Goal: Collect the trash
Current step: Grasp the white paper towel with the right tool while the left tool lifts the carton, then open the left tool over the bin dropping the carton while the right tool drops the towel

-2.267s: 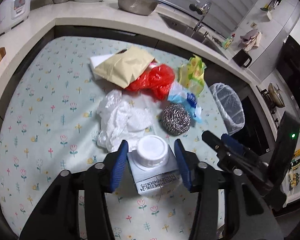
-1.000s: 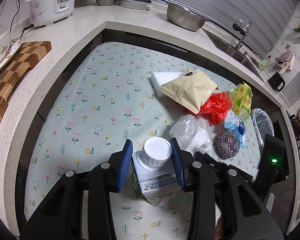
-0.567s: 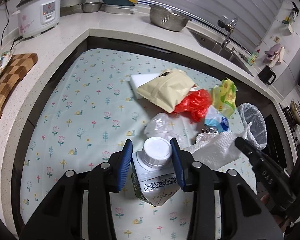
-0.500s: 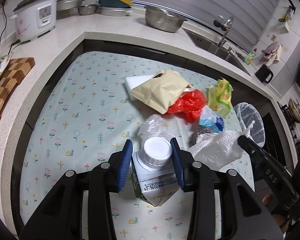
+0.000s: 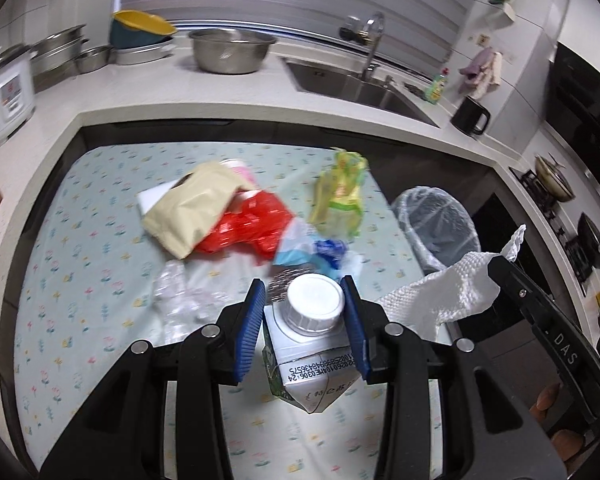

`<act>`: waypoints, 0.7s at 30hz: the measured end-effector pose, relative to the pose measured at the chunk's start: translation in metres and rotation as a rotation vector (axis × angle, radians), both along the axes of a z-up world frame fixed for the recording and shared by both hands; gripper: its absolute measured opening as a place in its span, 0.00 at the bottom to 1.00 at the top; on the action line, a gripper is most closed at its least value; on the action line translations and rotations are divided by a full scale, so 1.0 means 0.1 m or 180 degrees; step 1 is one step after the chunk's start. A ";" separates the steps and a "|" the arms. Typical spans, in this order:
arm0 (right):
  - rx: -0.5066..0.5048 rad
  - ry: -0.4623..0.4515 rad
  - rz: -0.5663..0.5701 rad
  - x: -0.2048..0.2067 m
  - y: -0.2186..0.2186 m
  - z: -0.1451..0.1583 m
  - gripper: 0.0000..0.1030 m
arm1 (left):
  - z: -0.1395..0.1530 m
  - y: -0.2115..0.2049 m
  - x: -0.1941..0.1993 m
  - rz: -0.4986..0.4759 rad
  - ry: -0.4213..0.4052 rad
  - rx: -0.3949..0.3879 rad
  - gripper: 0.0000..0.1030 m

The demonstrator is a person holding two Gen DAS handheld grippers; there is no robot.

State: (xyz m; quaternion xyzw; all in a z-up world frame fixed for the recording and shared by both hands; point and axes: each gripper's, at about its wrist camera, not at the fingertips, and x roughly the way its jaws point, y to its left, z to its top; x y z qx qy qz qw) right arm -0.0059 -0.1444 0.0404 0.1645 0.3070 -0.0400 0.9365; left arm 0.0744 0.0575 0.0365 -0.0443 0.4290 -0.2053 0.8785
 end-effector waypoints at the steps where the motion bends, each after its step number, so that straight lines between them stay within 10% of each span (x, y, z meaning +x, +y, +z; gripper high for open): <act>1: -0.0001 -0.0014 -0.0043 -0.03 -0.07 0.01 0.05 | 0.03 -0.11 0.01 -0.0054 -0.0015 0.0007 0.36; 21: -0.0063 -0.0002 -0.0832 0.08 -1.75 -0.10 0.05 | 0.18 -2.31 0.51 -0.0957 -0.0166 -0.0101 0.36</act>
